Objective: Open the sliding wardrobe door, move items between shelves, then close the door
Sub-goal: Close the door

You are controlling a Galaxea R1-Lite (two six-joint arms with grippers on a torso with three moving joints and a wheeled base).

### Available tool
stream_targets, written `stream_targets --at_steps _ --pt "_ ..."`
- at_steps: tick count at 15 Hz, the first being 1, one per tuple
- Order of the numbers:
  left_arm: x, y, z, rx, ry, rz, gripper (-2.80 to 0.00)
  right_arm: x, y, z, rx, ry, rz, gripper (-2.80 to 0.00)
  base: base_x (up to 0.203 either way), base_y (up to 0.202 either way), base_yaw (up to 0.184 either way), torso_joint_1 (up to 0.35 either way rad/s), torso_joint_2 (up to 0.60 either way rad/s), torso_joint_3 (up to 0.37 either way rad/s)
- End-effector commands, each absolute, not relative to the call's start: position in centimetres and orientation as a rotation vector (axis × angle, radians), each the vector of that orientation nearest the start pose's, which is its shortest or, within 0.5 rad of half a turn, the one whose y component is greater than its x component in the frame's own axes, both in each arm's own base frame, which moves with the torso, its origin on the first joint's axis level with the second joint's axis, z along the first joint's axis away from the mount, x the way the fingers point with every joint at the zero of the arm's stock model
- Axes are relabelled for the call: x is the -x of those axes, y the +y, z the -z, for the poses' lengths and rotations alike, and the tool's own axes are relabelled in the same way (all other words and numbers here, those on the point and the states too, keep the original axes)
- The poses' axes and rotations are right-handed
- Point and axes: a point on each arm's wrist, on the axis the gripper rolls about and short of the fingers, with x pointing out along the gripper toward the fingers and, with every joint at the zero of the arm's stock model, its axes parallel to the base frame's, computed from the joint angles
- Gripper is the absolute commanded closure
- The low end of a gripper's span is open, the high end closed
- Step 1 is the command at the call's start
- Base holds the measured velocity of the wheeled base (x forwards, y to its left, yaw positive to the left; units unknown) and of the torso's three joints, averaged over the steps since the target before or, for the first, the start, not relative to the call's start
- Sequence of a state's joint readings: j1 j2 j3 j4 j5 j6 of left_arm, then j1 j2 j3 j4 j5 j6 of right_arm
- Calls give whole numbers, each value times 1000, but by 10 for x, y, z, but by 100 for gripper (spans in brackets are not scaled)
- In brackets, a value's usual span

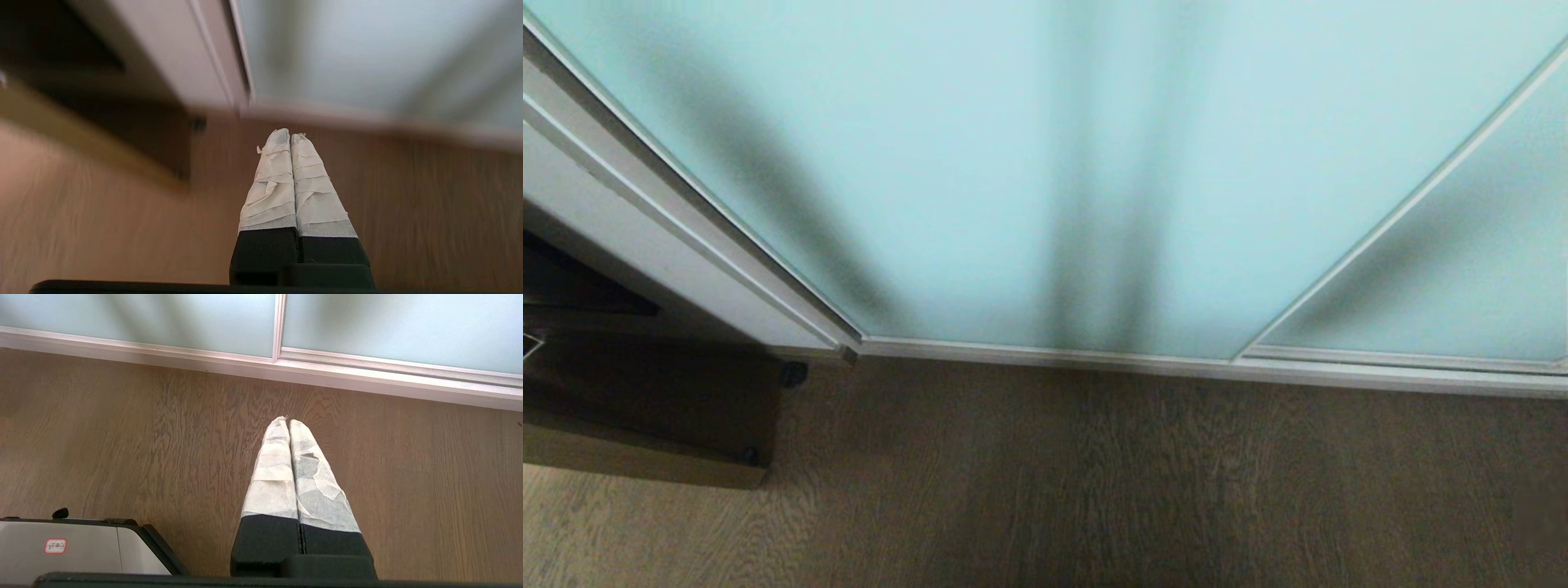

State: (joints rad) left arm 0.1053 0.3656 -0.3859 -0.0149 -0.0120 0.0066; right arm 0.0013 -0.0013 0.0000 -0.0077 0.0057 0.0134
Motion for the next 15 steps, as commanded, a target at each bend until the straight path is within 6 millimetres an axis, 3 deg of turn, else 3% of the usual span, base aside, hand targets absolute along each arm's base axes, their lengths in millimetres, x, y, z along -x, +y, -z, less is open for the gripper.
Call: stream_targets --at_steps 1,4,7,9,11,15 --pt "14 -2 -170 -12 -16 -61 0 23 0 -76 -14 -9 -8 0 0 0 0 0 0 0" --pt "8 -5 -168 -8 29 75 0 23 0 -76 -14 -11 -8 0 0 0 0 0 0 0" --pt "9 -8 -152 -48 62 196 0 23 0 -76 -14 -9 -8 0 0 0 0 0 0 0" --pt "9 -7 -148 -83 52 154 0 23 0 -76 -14 -11 -8 0 0 0 0 0 0 0" --pt "8 -3 -146 -82 58 2 0 23 0 -76 -14 -9 -8 0 0 0 0 0 0 0" --pt "-2 0 -111 -98 80 -82 0 23 0 -76 -14 -11 -8 0 0 0 0 0 0 0"
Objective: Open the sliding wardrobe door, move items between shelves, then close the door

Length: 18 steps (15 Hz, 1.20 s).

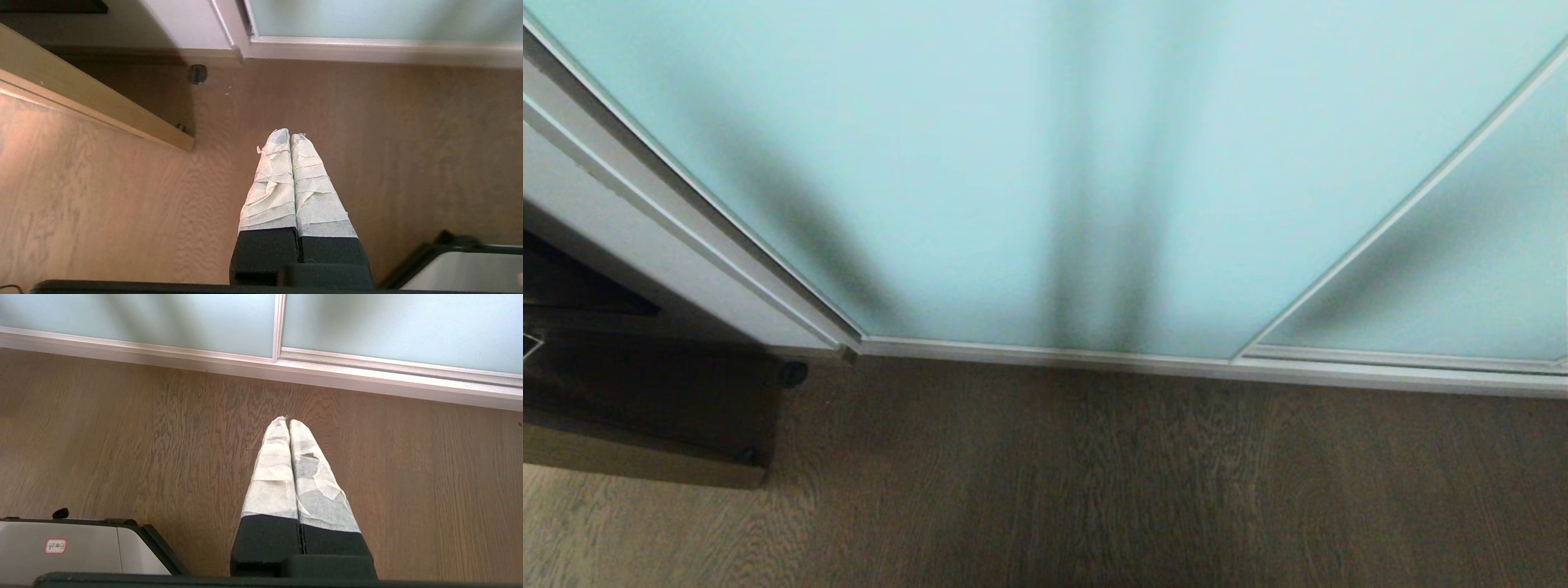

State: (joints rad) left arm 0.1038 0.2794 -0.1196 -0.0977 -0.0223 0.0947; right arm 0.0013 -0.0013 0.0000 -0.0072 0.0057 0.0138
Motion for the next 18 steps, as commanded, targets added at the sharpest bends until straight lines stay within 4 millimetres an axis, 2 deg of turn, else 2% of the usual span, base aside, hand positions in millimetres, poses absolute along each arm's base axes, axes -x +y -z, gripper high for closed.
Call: stream_targets --at_steps 1,4,7,9,15,18 --pt "-3 0 -105 -123 75 -85 0 23 0 -76 -14 -9 -8 0 0 0 0 0 0 0" --pt "-4 0 -106 -164 27 -86 0 23 0 -76 -14 -9 -8 0 0 0 0 0 0 0" --pt "-4 0 -103 -159 50 -62 0 23 0 -76 -14 -9 -8 0 0 0 0 0 0 0" --pt "-3 0 -102 -163 44 8 0 23 0 -76 -14 -9 -8 0 0 0 0 0 0 0" --pt "24 0 -81 -155 -18 9 0 23 0 -76 -14 -9 -8 0 0 0 0 0 0 0" --pt "23 0 -75 -112 0 19 0 23 0 -76 -14 -9 -8 0 0 0 0 0 0 0"
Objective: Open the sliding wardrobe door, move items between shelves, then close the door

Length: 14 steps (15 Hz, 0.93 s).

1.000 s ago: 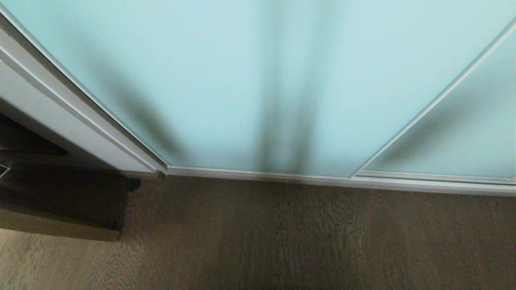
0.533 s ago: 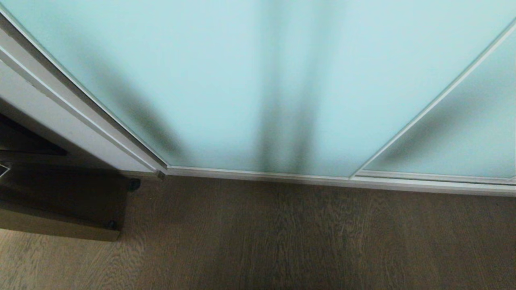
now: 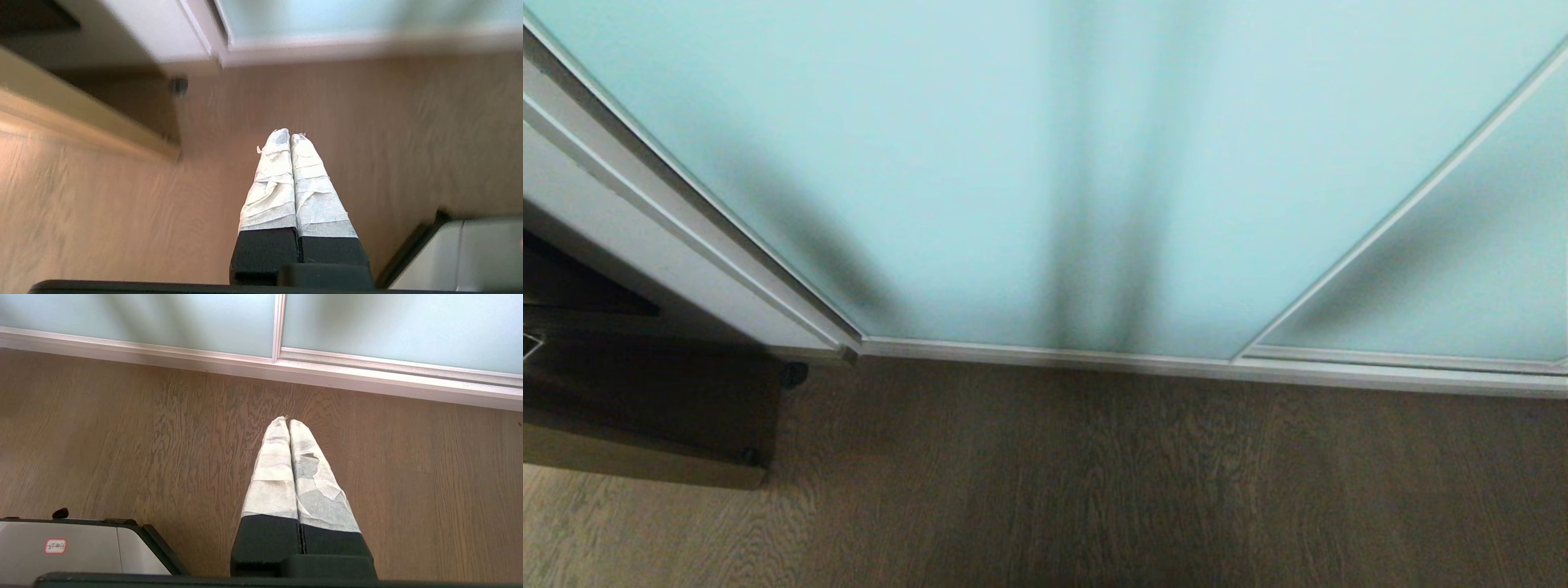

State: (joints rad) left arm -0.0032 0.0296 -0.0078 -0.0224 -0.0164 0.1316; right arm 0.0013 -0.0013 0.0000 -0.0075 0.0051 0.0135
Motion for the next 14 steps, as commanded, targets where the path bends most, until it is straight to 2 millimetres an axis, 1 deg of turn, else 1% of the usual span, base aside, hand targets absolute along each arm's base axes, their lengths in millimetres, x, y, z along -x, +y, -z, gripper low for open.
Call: stream_targets --at_steps 1,3,14 --pt "23 0 -75 -74 13 15 0 23 0 -76 -14 -9 -8 0 0 0 0 0 0 0" --pt "23 0 -75 -42 13 9 0 23 0 -76 -14 -9 -8 0 0 0 0 0 0 0" --pt "23 0 -75 -31 1 7 0 23 0 -76 -14 -9 -8 0 0 0 0 0 0 0"
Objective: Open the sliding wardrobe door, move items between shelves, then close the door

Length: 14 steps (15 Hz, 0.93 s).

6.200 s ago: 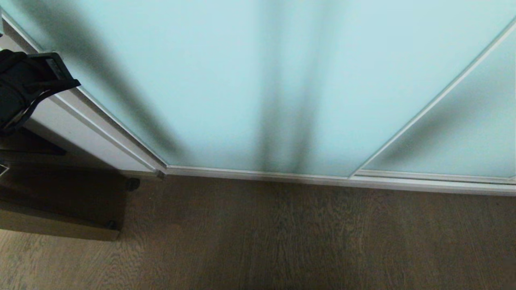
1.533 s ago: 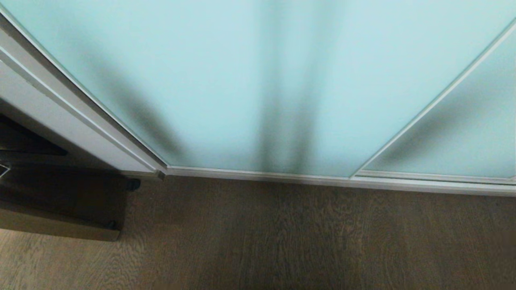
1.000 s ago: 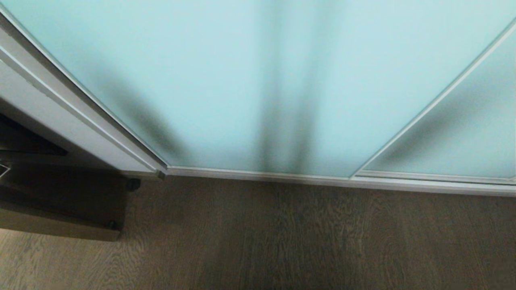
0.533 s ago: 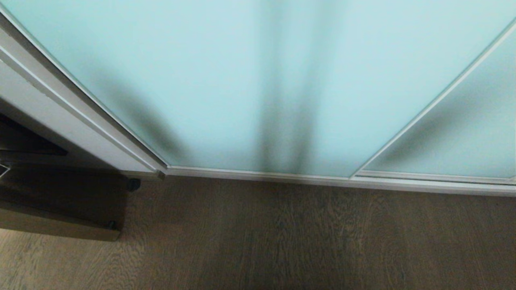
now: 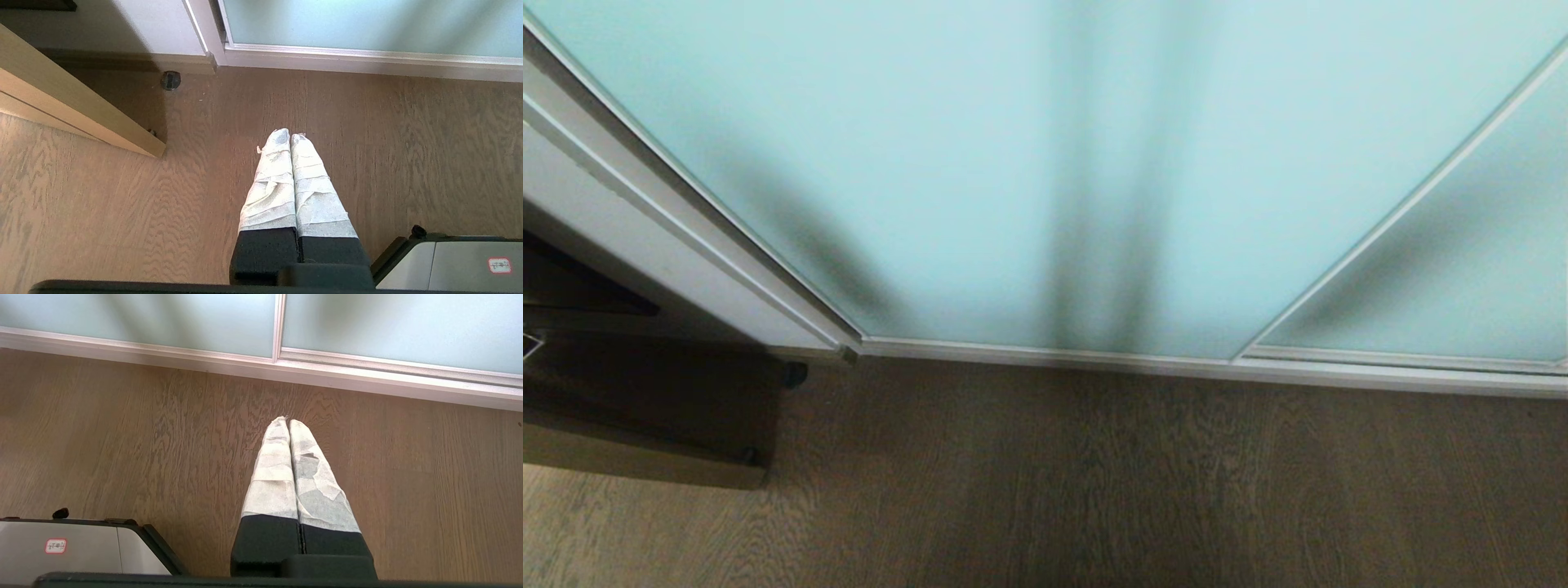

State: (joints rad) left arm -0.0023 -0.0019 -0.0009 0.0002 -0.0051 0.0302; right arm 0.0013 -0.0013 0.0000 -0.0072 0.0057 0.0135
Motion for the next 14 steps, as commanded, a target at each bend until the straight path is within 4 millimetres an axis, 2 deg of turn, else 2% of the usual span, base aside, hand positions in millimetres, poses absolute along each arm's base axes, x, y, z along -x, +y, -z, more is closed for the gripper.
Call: stream_targets --at_steps 1,14 --pt "23 0 -75 -31 0 6 0 23 0 -76 -14 -9 -8 0 0 0 0 0 0 0" --pt "23 0 -75 -29 0 8 0 23 0 -76 -14 -9 -8 0 0 0 0 0 0 0"
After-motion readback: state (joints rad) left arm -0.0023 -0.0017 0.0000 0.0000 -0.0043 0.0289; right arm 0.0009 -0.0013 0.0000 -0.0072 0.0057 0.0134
